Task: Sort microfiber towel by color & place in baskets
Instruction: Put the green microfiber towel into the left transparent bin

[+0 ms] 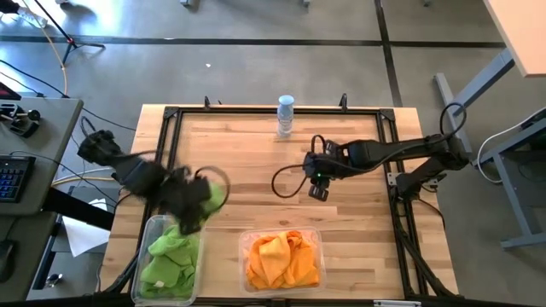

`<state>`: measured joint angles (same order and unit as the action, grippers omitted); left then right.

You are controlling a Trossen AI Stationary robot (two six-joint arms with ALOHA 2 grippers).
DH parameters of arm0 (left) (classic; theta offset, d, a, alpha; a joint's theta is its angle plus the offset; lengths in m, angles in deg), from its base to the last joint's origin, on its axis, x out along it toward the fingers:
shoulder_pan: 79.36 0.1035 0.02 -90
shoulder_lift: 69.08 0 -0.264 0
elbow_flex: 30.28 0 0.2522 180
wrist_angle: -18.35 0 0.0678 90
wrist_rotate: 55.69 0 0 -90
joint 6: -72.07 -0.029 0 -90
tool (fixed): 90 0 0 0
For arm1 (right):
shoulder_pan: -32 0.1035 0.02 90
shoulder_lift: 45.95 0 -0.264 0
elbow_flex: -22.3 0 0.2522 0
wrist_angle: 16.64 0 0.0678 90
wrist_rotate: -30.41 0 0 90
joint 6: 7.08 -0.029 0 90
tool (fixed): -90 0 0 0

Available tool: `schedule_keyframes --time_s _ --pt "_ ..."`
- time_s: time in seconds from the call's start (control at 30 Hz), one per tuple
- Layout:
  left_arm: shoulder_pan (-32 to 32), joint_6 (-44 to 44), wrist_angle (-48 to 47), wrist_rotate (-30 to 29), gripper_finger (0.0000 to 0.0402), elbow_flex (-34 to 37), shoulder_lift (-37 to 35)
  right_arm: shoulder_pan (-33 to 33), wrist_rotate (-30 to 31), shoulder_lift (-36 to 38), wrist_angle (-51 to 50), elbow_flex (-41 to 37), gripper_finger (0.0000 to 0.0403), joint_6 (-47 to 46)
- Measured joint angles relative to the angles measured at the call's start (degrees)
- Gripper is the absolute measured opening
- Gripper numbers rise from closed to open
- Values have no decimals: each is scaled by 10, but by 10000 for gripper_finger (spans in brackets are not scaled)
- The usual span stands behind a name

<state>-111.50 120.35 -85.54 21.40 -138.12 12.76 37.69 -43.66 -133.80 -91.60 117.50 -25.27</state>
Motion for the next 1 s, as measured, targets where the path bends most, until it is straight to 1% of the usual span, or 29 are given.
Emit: schedule_keyframes --time_s 0.17,0.27,0.43,0.57,0.67,0.73,0.8,1.0 --pt "-122 92 5 41 4 -6 12 8 -47 0 35 -62 142 -19" --pt "-178 135 1 44 5 -6 34 14 -60 1 70 -108 142 -39" --pt "-231 161 1 45 9 -5 74 31 -64 15 75 -154 141 -84" --pt "-263 185 2 44 10 -5 105 52 -62 49 75 -165 141 -115" --pt "-290 205 6 41 10 -2 124 68 -47 84 72 -166 141 -138" --pt "-308 233 29 33 10 16 127 75 -37 109 71 -166 141 -147" --pt "-325 264 74 19 11 46 125 81 -26 135 71 -166 142 -156" --pt "-349 326 202 6 11 165 123 86 -15 197 72 -166 142 -180"
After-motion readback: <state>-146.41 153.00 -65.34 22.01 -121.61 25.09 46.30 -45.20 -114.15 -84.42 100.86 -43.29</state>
